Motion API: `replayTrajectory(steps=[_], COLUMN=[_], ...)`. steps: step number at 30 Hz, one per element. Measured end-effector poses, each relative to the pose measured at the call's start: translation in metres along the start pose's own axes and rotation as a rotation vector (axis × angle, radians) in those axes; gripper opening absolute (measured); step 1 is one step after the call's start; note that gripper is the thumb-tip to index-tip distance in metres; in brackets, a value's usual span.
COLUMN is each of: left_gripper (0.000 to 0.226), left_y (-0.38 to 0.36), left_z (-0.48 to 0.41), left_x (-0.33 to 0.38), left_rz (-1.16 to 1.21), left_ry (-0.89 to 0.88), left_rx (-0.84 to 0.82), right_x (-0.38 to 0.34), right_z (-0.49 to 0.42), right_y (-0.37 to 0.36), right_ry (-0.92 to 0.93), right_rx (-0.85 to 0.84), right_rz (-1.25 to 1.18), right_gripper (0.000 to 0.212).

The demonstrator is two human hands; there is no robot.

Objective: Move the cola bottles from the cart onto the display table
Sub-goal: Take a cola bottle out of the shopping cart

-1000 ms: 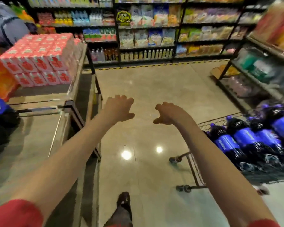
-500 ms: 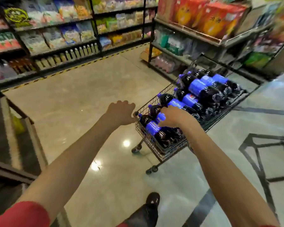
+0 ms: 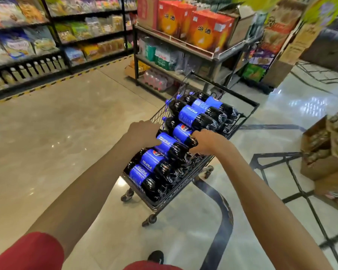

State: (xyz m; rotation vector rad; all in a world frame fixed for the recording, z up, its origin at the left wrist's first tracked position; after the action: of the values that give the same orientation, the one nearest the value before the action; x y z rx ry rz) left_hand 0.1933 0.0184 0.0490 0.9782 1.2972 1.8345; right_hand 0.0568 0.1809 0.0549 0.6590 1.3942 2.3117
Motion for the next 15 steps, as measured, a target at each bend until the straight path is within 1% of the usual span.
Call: replayTrajectory(steps=[5, 15], left_gripper=[0.044, 0.044], left_y=[0.002, -0.003], left_z=[-0.047, -0.139], left_x=[0.015, 0.048], left_rz=[-0.008, 0.065], left_ry=[-0.001, 0.063], left_rx=[-0.023, -0.019], right_x=[0.033, 0.103], right_z=[-0.031, -0.1], right_y=[-0.002, -0.001], right_ry=[-0.005, 0.019], right_rx=[-0.013, -0.003], right_rz=[-0.022, -0.003], right_gripper=[0.073, 0.069])
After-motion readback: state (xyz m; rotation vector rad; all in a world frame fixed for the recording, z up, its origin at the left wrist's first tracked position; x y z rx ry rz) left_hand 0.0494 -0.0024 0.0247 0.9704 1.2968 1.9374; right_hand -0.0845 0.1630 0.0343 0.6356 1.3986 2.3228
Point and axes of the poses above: each hand's wrist, its own z-axis away from the middle knuckle, its own y-axis out of the back of the hand, x = y × z, the point moved 3 cm from there along -z, towards the middle knuckle, and after that the axes turned 11 degrees about z, right-handed, at the moved point
